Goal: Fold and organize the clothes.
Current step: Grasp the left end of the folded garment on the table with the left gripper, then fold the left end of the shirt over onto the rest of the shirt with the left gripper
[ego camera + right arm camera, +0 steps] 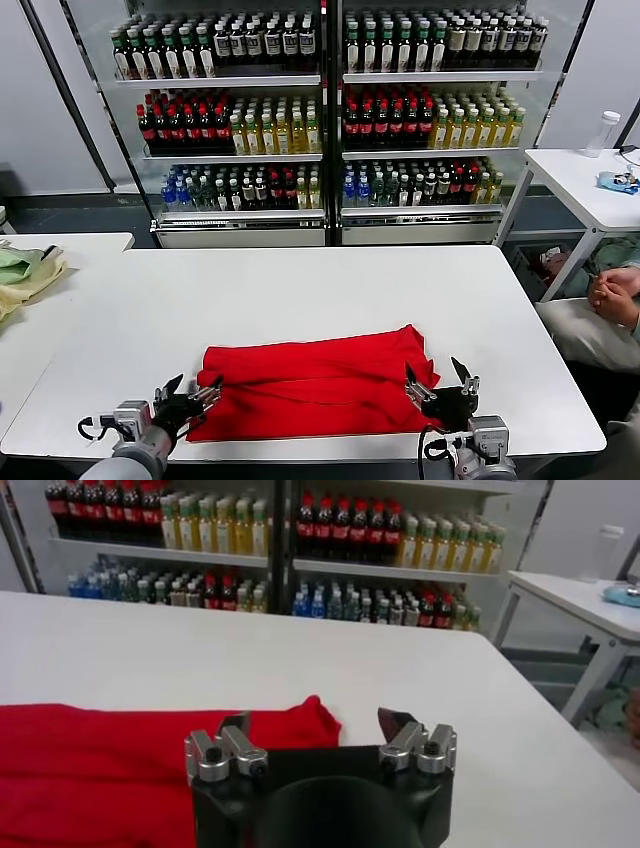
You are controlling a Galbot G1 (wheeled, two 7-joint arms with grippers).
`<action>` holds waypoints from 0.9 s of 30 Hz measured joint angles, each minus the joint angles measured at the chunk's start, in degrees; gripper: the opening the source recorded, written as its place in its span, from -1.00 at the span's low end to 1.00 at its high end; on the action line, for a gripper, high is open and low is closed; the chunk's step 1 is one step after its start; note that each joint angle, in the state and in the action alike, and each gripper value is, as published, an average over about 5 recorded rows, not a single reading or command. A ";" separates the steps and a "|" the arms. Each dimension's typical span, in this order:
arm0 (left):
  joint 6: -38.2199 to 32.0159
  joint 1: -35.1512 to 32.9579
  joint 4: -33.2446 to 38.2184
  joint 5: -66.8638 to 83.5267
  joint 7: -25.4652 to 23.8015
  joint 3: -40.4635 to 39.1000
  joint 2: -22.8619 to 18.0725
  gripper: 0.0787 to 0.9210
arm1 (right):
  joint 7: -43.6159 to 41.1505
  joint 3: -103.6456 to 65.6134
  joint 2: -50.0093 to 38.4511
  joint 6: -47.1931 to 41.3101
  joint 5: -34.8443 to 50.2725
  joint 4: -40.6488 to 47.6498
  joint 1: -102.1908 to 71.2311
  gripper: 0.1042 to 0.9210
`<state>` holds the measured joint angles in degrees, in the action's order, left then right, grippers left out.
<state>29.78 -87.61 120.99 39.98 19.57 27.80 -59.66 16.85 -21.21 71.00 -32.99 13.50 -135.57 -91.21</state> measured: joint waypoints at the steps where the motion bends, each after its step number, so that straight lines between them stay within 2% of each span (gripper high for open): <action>1: -0.19 0.02 -0.13 0.01 0.32 -0.18 -0.26 0.73 | 0.03 0.04 0.07 -0.01 -0.12 -0.04 -0.06 0.76; 4: -0.74 0.18 -0.58 0.11 1.12 -0.73 -0.99 0.57 | 0.08 0.20 0.28 -0.02 -0.49 -0.09 -0.20 0.76; 20: -2.78 -0.06 -1.82 -1.63 3.10 -3.90 -4.20 -0.54 | 0.23 1.15 1.21 -0.07 -1.54 0.21 -0.20 0.76; 27: -2.74 0.20 -1.68 -2.04 3.12 -4.21 -5.08 -0.92 | 0.23 1.23 1.18 -0.08 -1.59 0.44 -0.03 0.76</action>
<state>27.04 -87.41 119.31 37.94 22.69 23.60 -64.74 17.08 -19.98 72.18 -33.07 11.92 -135.12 -91.25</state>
